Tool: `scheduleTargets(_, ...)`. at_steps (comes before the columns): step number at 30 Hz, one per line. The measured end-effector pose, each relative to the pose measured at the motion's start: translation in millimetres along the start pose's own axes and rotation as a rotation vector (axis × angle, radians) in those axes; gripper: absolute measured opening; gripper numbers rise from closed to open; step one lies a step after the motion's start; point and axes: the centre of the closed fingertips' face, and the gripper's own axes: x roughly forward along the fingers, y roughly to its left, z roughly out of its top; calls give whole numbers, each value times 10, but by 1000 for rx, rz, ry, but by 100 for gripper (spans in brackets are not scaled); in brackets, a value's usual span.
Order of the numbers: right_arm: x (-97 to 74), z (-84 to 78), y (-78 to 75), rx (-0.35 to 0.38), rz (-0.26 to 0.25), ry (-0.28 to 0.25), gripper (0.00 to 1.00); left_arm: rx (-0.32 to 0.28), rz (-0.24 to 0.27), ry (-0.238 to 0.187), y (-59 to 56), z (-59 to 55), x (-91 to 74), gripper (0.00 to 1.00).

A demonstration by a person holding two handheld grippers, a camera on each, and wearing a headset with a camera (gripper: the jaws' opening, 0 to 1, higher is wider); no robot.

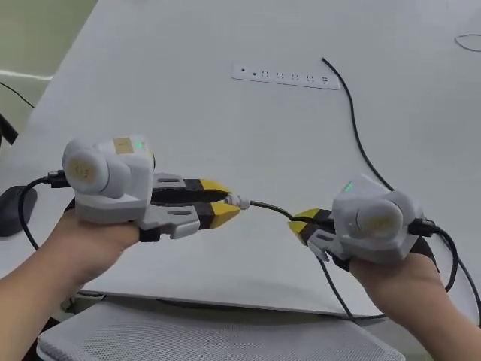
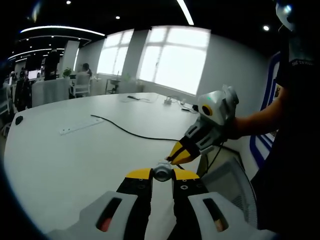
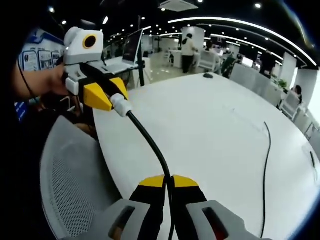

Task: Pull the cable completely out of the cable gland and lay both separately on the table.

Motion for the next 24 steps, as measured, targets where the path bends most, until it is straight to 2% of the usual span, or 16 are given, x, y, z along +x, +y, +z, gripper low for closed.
scheduleTargets(10,-8,-57,-19,-10,1,8,0,-12,12,-6,14,11,-14,15)
scheduleTargets(13,-17,-57,-55,-6,-5,11,0,-2,13,7,13,-24,-23,15)
scheduleTargets(24,-27,-12,-107,-8,-22,20,0,-10,5,4,50,-69,-19,15)
